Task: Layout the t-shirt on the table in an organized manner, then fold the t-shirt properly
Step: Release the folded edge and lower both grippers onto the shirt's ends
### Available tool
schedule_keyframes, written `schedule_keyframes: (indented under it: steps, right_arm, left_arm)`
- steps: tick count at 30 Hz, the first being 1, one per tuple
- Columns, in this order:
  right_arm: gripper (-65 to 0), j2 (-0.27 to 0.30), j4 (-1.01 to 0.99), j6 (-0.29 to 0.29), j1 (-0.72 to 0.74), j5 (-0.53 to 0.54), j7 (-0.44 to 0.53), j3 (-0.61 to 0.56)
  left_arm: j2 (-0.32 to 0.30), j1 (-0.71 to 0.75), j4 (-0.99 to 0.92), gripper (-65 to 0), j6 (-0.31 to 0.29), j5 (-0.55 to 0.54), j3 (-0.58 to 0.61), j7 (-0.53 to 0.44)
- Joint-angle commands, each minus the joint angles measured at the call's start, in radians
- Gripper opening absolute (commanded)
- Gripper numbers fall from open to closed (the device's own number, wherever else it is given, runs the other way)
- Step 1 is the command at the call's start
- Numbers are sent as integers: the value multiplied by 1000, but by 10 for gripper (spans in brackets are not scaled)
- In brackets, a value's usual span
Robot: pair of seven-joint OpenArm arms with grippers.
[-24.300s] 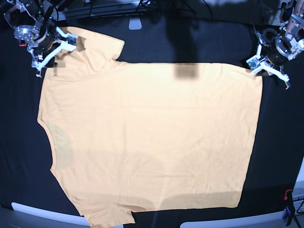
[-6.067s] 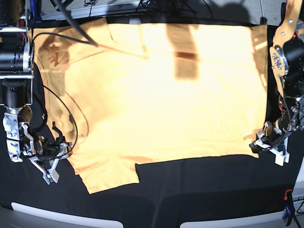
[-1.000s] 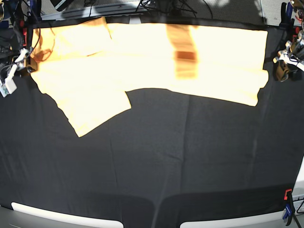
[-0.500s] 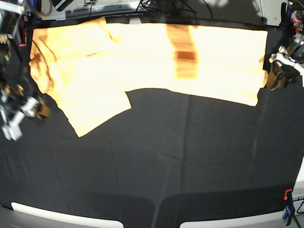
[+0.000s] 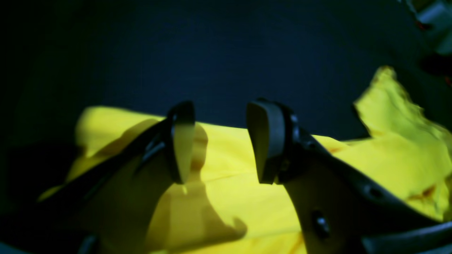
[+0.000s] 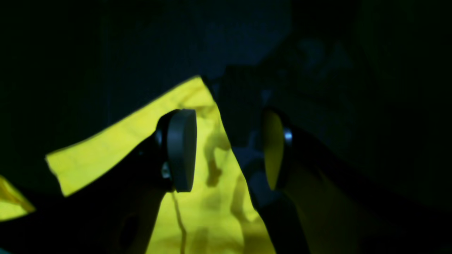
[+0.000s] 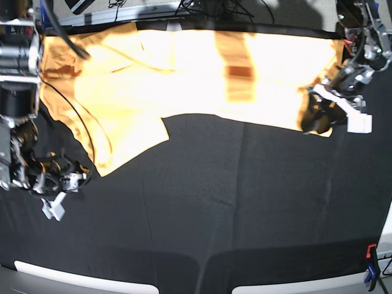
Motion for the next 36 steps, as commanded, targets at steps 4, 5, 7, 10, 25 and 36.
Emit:
schedule_keyframes:
  steps: [4, 5, 7, 10, 25, 36]
  right_arm:
    - [-361, -45, -98, 3, 95, -60, 9, 4]
    - [-361, -58, -119, 3, 105, -60, 9, 4]
    - [-361, -77, -149, 4, 115, -71, 9, 4]
    - [-361, -94, -154, 3, 110, -92, 10, 4]
    - [-362, -109, -154, 4, 108, -198, 76, -13]
    - [-462, -109, -154, 4, 108, -198, 72, -200]
  left_arm:
    - [-8, -9, 19, -394, -12, 6, 49, -64]
    - [-8, -9, 19, -394, -12, 6, 53, -64]
    - [-9, -9, 19, -394, -12, 7, 53, -64]
    - [-8, -9, 19, -394, -12, 44, 51, -64]
    - [-8, -9, 19, -394, -12, 58, 51, -72]
    - [-8, -9, 19, -394, -12, 58, 51, -72]
